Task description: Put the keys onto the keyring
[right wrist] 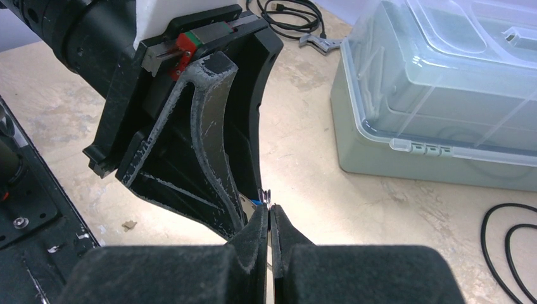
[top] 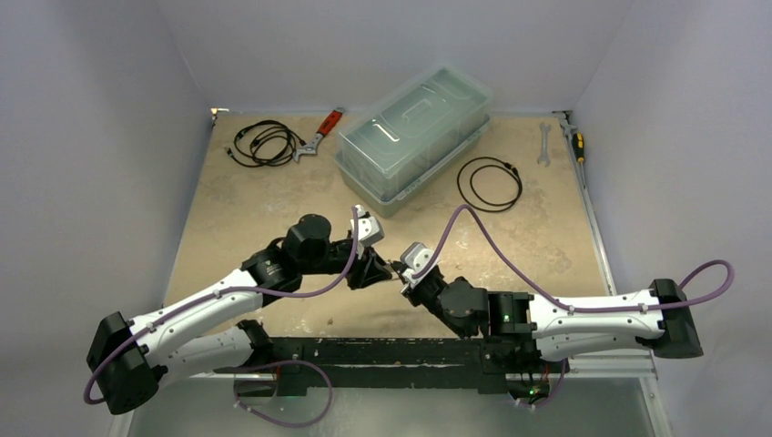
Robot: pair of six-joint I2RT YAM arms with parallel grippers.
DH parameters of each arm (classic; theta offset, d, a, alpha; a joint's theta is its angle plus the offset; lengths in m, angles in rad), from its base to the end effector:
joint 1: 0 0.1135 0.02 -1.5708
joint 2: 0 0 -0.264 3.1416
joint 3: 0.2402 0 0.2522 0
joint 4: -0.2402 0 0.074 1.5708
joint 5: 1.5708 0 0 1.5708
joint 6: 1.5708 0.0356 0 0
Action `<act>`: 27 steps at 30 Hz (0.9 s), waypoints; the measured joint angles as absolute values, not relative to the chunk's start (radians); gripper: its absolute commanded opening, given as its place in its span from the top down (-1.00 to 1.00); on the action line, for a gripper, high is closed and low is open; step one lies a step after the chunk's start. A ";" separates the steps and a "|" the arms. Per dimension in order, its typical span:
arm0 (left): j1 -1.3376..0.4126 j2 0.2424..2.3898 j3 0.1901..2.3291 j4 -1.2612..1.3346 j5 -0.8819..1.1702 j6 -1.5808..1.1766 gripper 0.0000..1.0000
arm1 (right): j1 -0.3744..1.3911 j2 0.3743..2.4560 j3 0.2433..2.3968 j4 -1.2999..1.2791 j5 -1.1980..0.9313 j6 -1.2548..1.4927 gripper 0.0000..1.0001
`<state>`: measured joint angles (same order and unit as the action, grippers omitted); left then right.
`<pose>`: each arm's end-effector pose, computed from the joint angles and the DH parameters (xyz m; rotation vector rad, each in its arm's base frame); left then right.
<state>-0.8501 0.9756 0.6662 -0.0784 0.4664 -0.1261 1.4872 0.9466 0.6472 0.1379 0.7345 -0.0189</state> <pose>0.1342 -0.1770 0.2747 1.0336 1.8043 -1.0776 0.0419 0.2138 0.2966 -0.7243 1.5510 0.4621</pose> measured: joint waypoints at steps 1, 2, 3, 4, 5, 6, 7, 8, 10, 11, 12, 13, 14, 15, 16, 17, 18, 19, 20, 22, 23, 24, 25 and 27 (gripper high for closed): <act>-0.850 0.976 0.666 -0.083 0.464 -0.126 0.76 | 1.487 0.947 0.647 0.136 0.735 -0.019 1.00; -0.850 0.976 0.666 -0.088 0.462 -0.126 0.98 | 1.487 0.947 0.647 0.133 0.735 -0.019 1.00; -0.850 0.976 0.666 -0.093 0.461 -0.126 1.00 | 1.487 0.947 0.647 0.132 0.736 -0.019 1.00; -0.851 0.976 0.668 -0.095 0.464 -0.128 1.00 | 1.487 0.947 0.647 0.126 0.740 -0.019 1.00; -0.854 0.976 0.670 -0.098 0.464 -0.127 1.00 | 1.485 0.948 0.647 0.126 0.742 -0.018 1.00; -0.854 0.978 0.672 -0.099 0.465 -0.127 1.00 | 1.485 0.948 0.647 0.126 0.742 -0.018 1.00; -0.853 0.980 0.675 -0.099 0.465 -0.130 1.00 | 1.485 0.948 0.647 0.127 0.742 -0.018 1.00; -0.854 0.984 0.678 -0.101 0.465 -0.131 1.00 | 1.485 0.948 0.647 0.127 0.743 -0.018 1.00; -0.853 0.990 0.682 -0.100 0.465 -0.139 1.00 | 1.485 0.949 0.647 0.127 0.746 -0.019 0.77; -0.853 0.991 0.682 -0.100 0.465 -0.146 1.00 | 1.485 0.949 0.647 0.127 0.746 -0.019 0.57; -0.853 0.991 0.682 -0.100 0.465 -0.150 1.00 | 1.485 0.949 0.647 0.128 0.746 -0.016 0.33; -0.853 0.990 0.682 -0.099 0.461 -0.161 1.00 | 1.485 0.949 0.647 0.132 0.746 -0.016 0.12; -0.853 0.990 0.682 -0.099 0.452 -0.173 1.00 | 1.485 0.950 0.649 0.136 0.746 -0.014 -0.05; -0.853 0.989 0.682 -0.097 0.443 -0.183 1.00 | 1.485 0.951 0.653 0.138 0.746 -0.013 -0.23; -0.852 0.986 0.682 -0.095 0.430 -0.200 1.00 | 1.486 0.953 0.655 0.143 0.746 -0.009 -0.37; -0.852 0.981 0.679 -0.088 0.413 -0.218 1.00 | 1.486 0.955 0.659 0.147 0.748 -0.004 -0.50; -0.851 0.970 0.671 -0.070 0.391 -0.242 1.00 | 1.486 0.955 0.660 0.151 0.751 0.003 -0.63; -0.851 0.961 0.665 -0.059 0.377 -0.261 1.00 | 1.486 0.952 0.660 0.155 0.755 0.010 -0.71; -0.851 0.945 0.654 -0.039 0.355 -0.287 1.00 | 1.486 0.949 0.660 0.157 0.764 0.019 -0.76; -0.851 0.922 0.636 -0.008 0.320 -0.334 1.00 | 1.486 0.929 0.658 0.162 0.777 0.035 -0.80; -0.851 0.911 0.624 0.012 0.301 -0.360 1.00 | 1.485 0.907 0.650 0.171 0.786 0.045 -0.81; -0.851 0.899 0.611 0.035 0.283 -0.387 1.00 | 1.485 0.877 0.639 0.181 0.796 0.058 -0.83; -0.851 0.885 0.595 0.061 0.267 -0.414 1.00 | 1.484 0.840 0.625 0.191 0.803 0.073 -0.84; -0.851 0.859 0.564 0.112 0.237 -0.467 1.00 | 1.473 0.765 0.598 0.208 0.814 0.106 -0.84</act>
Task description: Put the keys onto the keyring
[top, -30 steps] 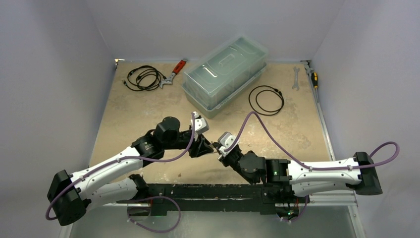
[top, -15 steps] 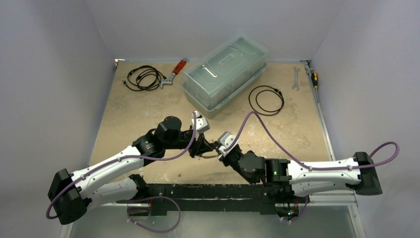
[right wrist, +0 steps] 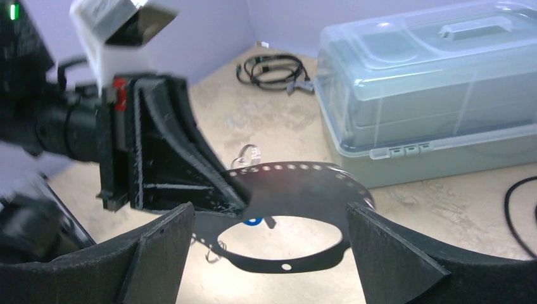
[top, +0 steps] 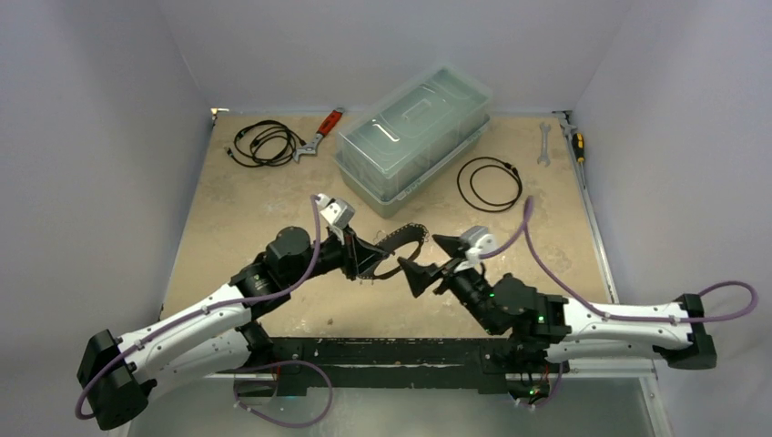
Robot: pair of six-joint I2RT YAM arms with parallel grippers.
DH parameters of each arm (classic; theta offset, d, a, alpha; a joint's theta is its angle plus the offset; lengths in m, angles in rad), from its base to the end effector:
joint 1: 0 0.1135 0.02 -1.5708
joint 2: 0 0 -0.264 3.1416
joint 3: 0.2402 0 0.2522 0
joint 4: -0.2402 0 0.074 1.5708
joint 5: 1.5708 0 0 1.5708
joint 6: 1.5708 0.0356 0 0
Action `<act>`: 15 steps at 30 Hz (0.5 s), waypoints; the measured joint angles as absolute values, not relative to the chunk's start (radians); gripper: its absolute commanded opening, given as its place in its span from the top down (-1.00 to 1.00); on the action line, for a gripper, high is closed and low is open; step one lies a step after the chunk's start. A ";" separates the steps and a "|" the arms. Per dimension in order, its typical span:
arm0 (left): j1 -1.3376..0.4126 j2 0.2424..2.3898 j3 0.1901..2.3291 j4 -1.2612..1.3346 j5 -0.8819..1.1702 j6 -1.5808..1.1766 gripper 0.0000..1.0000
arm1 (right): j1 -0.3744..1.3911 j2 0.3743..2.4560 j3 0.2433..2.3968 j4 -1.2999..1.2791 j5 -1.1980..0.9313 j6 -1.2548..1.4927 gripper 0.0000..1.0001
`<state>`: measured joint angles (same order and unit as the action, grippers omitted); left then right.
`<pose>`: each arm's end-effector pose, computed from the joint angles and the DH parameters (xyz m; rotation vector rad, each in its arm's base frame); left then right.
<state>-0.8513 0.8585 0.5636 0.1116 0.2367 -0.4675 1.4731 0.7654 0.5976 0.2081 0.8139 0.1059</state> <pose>0.1295 -0.1605 0.2797 0.5442 1.8206 -1.1412 0.0433 0.1762 0.3186 -0.4082 1.5233 0.6269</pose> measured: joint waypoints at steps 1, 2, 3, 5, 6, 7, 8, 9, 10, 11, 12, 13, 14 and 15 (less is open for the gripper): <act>-0.851 0.844 0.549 0.133 0.221 -0.494 1.00 | 1.462 0.720 0.579 0.217 0.817 0.126 -0.84; -0.851 0.834 0.539 0.153 0.208 -0.516 1.00 | 1.447 0.672 0.559 0.227 0.817 0.147 -0.84; -0.851 0.821 0.529 0.173 0.194 -0.541 1.00 | 1.425 0.623 0.538 0.234 0.812 0.170 -0.85; -0.851 0.799 0.522 0.203 0.168 -0.585 1.00 | 1.379 0.545 0.504 0.246 0.788 0.214 -0.84; -0.851 0.788 0.520 0.224 0.157 -0.605 1.00 | 1.358 0.517 0.492 0.248 0.770 0.232 -0.85; -0.851 0.776 0.519 0.245 0.144 -0.629 1.00 | 1.329 0.487 0.481 0.250 0.741 0.255 -0.84; -0.851 0.764 0.517 0.266 0.133 -0.653 1.00 | 1.302 0.468 0.474 0.250 0.710 0.276 -0.84; -0.851 0.754 0.516 0.286 0.125 -0.674 1.00 | 1.275 0.459 0.472 0.250 0.670 0.299 -0.84; -0.851 0.741 0.512 0.311 0.116 -0.701 1.00 | 1.249 0.458 0.472 0.251 0.631 0.319 -0.84; -0.851 0.728 0.508 0.336 0.104 -0.727 1.00 | 1.230 0.459 0.472 0.252 0.592 0.335 -0.84; -0.851 0.716 0.504 0.359 0.094 -0.753 1.00 | 1.213 0.466 0.472 0.252 0.525 0.361 -0.84; -0.851 0.704 0.497 0.388 0.084 -0.779 1.00 | 1.192 0.471 0.472 0.254 0.493 0.373 -0.84; -0.851 0.696 0.491 0.412 0.077 -0.799 1.00 | 1.180 0.475 0.472 0.256 0.450 0.387 -0.84; -0.851 0.688 0.481 0.445 0.070 -0.826 1.00 | 1.171 0.480 0.472 0.261 0.410 0.403 -0.82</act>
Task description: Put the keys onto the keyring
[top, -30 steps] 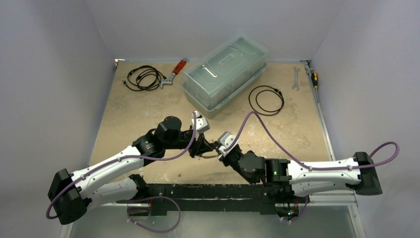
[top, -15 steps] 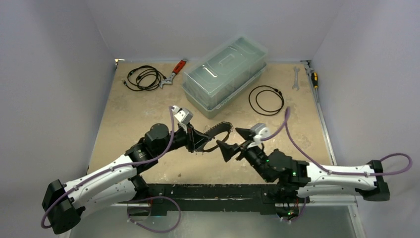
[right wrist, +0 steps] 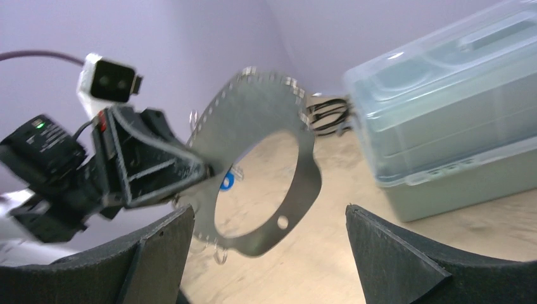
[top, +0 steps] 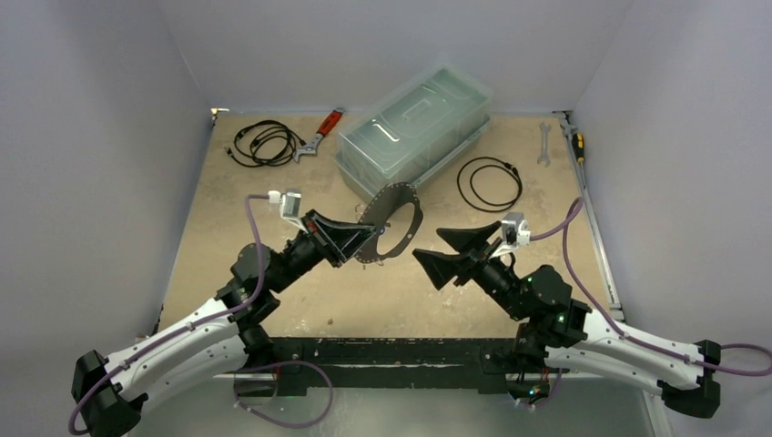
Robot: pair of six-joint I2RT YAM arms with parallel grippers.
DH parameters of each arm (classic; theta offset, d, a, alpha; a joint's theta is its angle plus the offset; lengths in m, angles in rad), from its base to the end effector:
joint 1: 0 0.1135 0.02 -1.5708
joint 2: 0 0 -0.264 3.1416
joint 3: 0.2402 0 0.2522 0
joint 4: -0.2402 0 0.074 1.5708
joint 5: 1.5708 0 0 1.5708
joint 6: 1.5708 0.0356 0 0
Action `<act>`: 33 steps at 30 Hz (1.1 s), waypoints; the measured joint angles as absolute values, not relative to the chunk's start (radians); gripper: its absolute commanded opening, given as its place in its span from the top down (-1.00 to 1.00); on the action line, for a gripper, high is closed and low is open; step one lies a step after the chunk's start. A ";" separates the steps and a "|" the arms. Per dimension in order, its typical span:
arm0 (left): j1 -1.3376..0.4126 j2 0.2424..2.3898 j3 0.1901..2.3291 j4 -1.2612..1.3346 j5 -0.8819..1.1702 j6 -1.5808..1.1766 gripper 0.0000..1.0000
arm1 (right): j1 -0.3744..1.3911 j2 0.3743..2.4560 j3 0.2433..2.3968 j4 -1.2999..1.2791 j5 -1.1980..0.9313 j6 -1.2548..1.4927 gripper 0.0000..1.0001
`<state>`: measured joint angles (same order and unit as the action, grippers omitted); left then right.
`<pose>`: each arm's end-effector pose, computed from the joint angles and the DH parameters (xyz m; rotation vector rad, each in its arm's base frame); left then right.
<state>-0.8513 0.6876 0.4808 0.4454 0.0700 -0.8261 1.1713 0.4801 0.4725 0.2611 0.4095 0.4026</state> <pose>0.1131 -0.1329 0.3154 0.0850 1.4866 -1.4426 0.0654 0.1184 0.3203 -0.1729 1.4076 1.0526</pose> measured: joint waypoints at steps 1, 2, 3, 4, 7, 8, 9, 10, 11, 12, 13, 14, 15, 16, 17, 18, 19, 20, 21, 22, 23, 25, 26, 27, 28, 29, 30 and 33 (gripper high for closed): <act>-0.851 0.682 0.470 0.476 0.066 -0.851 1.00 | 1.165 0.485 0.473 0.265 0.372 0.416 -0.81; -0.851 0.679 0.459 0.511 0.064 -0.875 1.00 | 1.162 0.490 0.473 0.269 0.337 0.429 -0.79; -0.851 0.678 0.448 0.540 0.063 -0.898 1.00 | 1.158 0.494 0.476 0.271 0.305 0.439 -0.77; -0.851 0.680 0.439 0.564 0.063 -0.916 1.00 | 1.157 0.498 0.479 0.274 0.283 0.448 -0.74; -0.851 0.689 0.407 0.653 0.064 -0.976 1.00 | 1.152 0.514 0.497 0.295 0.210 0.471 -0.62; -0.851 0.693 0.396 0.683 0.065 -0.994 1.00 | 1.150 0.518 0.504 0.306 0.191 0.478 -0.59; -0.851 0.697 0.387 0.707 0.067 -1.011 1.00 | 1.150 0.522 0.508 0.315 0.183 0.482 -0.57; -0.851 0.701 0.379 0.732 0.067 -1.024 1.00 | 1.148 0.524 0.513 0.326 0.169 0.487 -0.55; -0.851 0.704 0.373 0.754 0.070 -1.038 1.00 | 1.148 0.526 0.517 0.334 0.162 0.491 -0.55; -0.851 0.707 0.367 0.778 0.072 -1.049 1.00 | 1.147 0.529 0.520 0.344 0.156 0.495 -0.52; -0.851 0.710 0.362 0.799 0.075 -1.061 1.00 | 1.145 0.532 0.524 0.352 0.153 0.500 -0.50; -0.851 0.711 0.361 0.811 0.076 -1.068 1.00 | 1.144 0.536 0.525 0.360 0.153 0.503 -0.49; -0.851 0.714 0.360 0.829 0.079 -1.078 1.00 | 1.143 0.540 0.528 0.366 0.154 0.507 -0.48; -0.851 0.716 0.360 0.849 0.082 -1.085 1.00 | 1.143 0.543 0.529 0.371 0.154 0.509 -0.47; -0.851 0.717 0.360 0.866 0.083 -1.092 1.00 | 1.142 0.545 0.529 0.375 0.155 0.513 -0.47; -0.851 0.716 0.356 0.884 0.085 -1.098 1.00 | 1.142 0.546 0.529 0.376 0.157 0.516 -0.46; -0.851 0.714 0.353 0.899 0.085 -1.102 1.00 | 1.141 0.548 0.529 0.378 0.160 0.518 -0.45; -0.851 0.712 0.350 0.907 0.085 -1.106 1.00 | 1.140 0.549 0.529 0.379 0.163 0.521 -0.45; -0.851 0.708 0.347 0.913 0.085 -1.108 1.00 | 1.138 0.548 0.529 0.379 0.165 0.524 -0.43; -0.851 0.705 0.345 0.918 0.085 -1.109 1.00 | 1.137 0.548 0.529 0.379 0.166 0.524 -0.42; -0.851 0.702 0.345 0.921 0.085 -1.112 1.00 | 1.138 0.548 0.529 0.380 0.166 0.525 -0.40; -0.851 0.700 0.345 0.934 0.087 -1.117 1.00 | 1.137 0.549 0.532 0.381 0.165 0.525 -0.35; -0.851 0.701 0.345 0.941 0.089 -1.120 1.00 | 1.137 0.553 0.536 0.382 0.163 0.526 -0.31; -0.851 0.704 0.344 0.951 0.093 -1.125 1.00 | 1.137 0.559 0.542 0.386 0.160 0.526 -0.27; -0.851 0.710 0.342 0.969 0.096 -1.131 1.00 | 1.137 0.566 0.546 0.392 0.155 0.527 -0.23; -0.851 0.715 0.339 0.983 0.098 -1.136 1.00 | 1.137 0.578 0.553 0.400 0.144 0.528 -0.19; -0.851 0.725 0.332 1.004 0.101 -1.144 1.00 | 1.137 0.592 0.561 0.414 0.133 0.529 -0.14; -0.851 0.752 0.318 1.044 0.105 -1.164 1.00 | 1.137 0.623 0.577 0.432 0.112 0.531 0.07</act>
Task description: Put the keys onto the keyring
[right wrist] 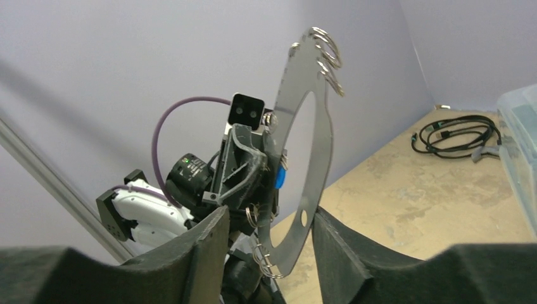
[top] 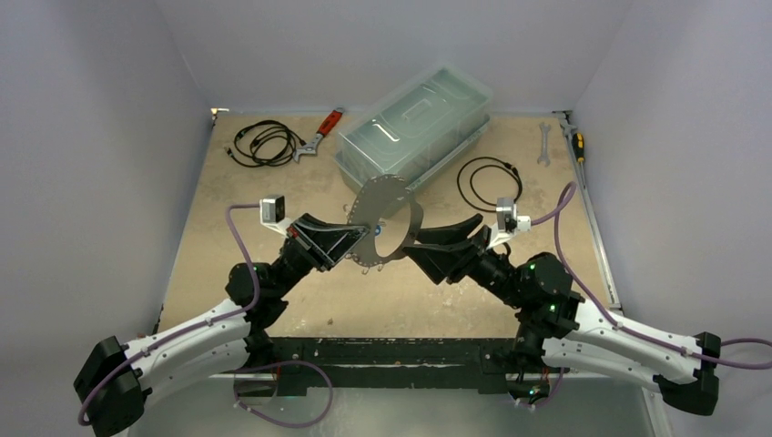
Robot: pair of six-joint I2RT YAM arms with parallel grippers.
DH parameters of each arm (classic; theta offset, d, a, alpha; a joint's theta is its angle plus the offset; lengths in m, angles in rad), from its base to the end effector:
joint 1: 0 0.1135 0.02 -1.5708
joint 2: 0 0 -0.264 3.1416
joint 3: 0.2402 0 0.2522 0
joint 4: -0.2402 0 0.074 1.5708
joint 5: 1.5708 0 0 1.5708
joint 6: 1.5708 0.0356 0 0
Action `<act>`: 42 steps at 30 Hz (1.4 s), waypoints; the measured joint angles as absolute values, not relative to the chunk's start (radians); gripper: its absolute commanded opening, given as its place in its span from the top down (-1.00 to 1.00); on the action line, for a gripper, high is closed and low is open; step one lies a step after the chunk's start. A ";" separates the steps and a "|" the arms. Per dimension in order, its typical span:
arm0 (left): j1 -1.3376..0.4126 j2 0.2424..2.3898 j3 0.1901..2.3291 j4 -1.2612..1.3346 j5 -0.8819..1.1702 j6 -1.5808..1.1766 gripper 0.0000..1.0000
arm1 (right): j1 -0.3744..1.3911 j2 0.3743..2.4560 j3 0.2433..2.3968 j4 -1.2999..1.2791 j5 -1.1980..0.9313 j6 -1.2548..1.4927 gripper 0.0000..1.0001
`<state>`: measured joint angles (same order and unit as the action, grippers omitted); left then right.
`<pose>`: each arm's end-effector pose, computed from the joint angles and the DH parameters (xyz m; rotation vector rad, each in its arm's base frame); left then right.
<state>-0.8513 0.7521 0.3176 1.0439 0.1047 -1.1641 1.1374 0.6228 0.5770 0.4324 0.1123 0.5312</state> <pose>0.1055 -0.1261 0.3078 -0.0644 1.1445 -1.8814 0.0684 0.1384 0.3575 -0.2849 1.2758 1.3856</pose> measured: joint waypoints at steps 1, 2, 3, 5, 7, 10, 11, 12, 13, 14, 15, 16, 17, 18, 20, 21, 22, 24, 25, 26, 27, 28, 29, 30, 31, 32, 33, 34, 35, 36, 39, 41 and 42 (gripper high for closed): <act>-0.851 0.758 0.313 1.062 0.105 -1.171 1.00 | 1.137 0.628 0.580 0.434 0.112 0.531 0.16; -0.850 0.760 0.312 1.073 0.104 -1.176 1.00 | 1.134 0.633 0.585 0.435 0.112 0.530 0.24; -0.850 0.763 0.312 1.085 0.105 -1.179 1.00 | 1.131 0.636 0.589 0.436 0.111 0.530 0.31; -0.850 0.764 0.311 1.104 0.107 -1.188 1.00 | 1.131 0.645 0.596 0.442 0.108 0.530 0.37; -0.850 0.764 0.309 1.121 0.109 -1.192 1.00 | 1.131 0.649 0.603 0.444 0.107 0.531 0.39; -0.850 0.764 0.299 1.143 0.108 -1.195 1.00 | 1.131 0.663 0.610 0.446 0.101 0.531 0.39; -0.850 0.764 0.296 1.147 0.108 -1.196 1.00 | 1.131 0.669 0.611 0.447 0.101 0.531 0.38; -0.850 0.764 0.294 1.151 0.107 -1.196 1.00 | 1.131 0.675 0.613 0.450 0.101 0.531 0.36; -0.849 0.764 0.292 1.154 0.108 -1.197 1.00 | 1.131 0.681 0.616 0.452 0.097 0.531 0.35; -0.849 0.764 0.289 1.159 0.108 -1.197 1.00 | 1.131 0.688 0.619 0.456 0.092 0.531 0.33; -0.849 0.764 0.286 1.163 0.108 -1.197 1.00 | 1.131 0.695 0.624 0.459 0.087 0.531 0.33; -0.849 0.763 0.283 1.166 0.108 -1.197 1.00 | 1.131 0.702 0.626 0.463 0.085 0.531 0.32; -0.849 0.763 0.281 1.166 0.108 -1.197 1.00 | 1.131 0.710 0.629 0.465 0.084 0.531 0.32; -0.849 0.763 0.279 1.166 0.108 -1.197 1.00 | 1.131 0.717 0.631 0.467 0.083 0.531 0.33; -0.849 0.763 0.275 1.166 0.108 -1.197 1.00 | 1.131 0.729 0.635 0.469 0.080 0.531 0.43; -0.849 0.762 0.273 1.167 0.108 -1.197 1.00 | 1.131 0.733 0.636 0.469 0.080 0.531 0.47; -0.849 0.760 0.271 1.169 0.108 -1.198 1.00 | 1.131 0.734 0.636 0.469 0.080 0.530 0.52; -0.849 0.756 0.268 1.174 0.109 -1.202 1.00 | 1.131 0.734 0.636 0.470 0.079 0.531 0.72; -0.849 0.754 0.268 1.174 0.109 -1.204 1.00 | 1.131 0.734 0.636 0.471 0.078 0.530 0.92; -0.849 0.752 0.266 1.175 0.109 -1.205 1.00 | 1.131 0.735 0.636 0.471 0.078 0.529 1.00; -0.849 0.750 0.265 1.177 0.109 -1.209 1.00 | 1.131 0.736 0.636 0.472 0.077 0.530 1.00; -0.849 0.749 0.263 1.180 0.110 -1.211 1.00 | 1.131 0.739 0.638 0.476 0.073 0.539 1.00; -0.849 0.749 0.262 1.185 0.110 -1.212 1.00 | 1.131 0.741 0.642 0.478 0.070 0.543 1.00; -0.849 0.749 0.262 1.190 0.110 -1.212 0.74 | 1.131 0.745 0.648 0.477 0.065 0.544 1.00; -0.849 0.746 0.260 1.195 0.109 -1.212 0.43 | 1.131 0.747 0.654 0.472 0.062 0.545 1.00; -0.849 0.742 0.256 1.196 0.107 -1.212 0.16 | 1.132 0.750 0.661 0.466 0.060 0.545 1.00; -0.849 0.735 0.251 1.191 0.101 -1.207 -0.23 | 1.132 0.752 0.666 0.460 0.059 0.542 1.00; -0.849 0.724 0.244 1.176 0.093 -1.203 -0.53 | 1.132 0.755 0.677 0.444 0.058 0.534 1.00; -0.849 0.713 0.236 1.149 0.079 -1.200 -0.66 | 1.132 0.756 0.691 0.417 0.065 0.524 1.00; -0.849 0.695 0.228 1.109 0.061 -1.197 -0.72 | 1.132 0.758 0.705 0.391 0.071 0.515 1.00; -0.849 0.598 0.220 0.920 -0.022 -1.188 -0.82 | 1.131 0.763 0.761 0.291 0.103 0.488 1.00; -0.849 0.510 0.222 0.754 -0.103 -1.175 -0.85 | 1.131 0.768 0.804 0.218 0.128 0.474 1.00; -0.849 0.461 0.228 0.654 -0.152 -1.163 -0.87 | 1.131 0.771 0.823 0.185 0.141 0.469 1.00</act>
<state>-0.8494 0.4610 0.2283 0.6537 -0.1520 -1.1629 1.1313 0.7712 0.8227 0.1848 0.1410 0.4686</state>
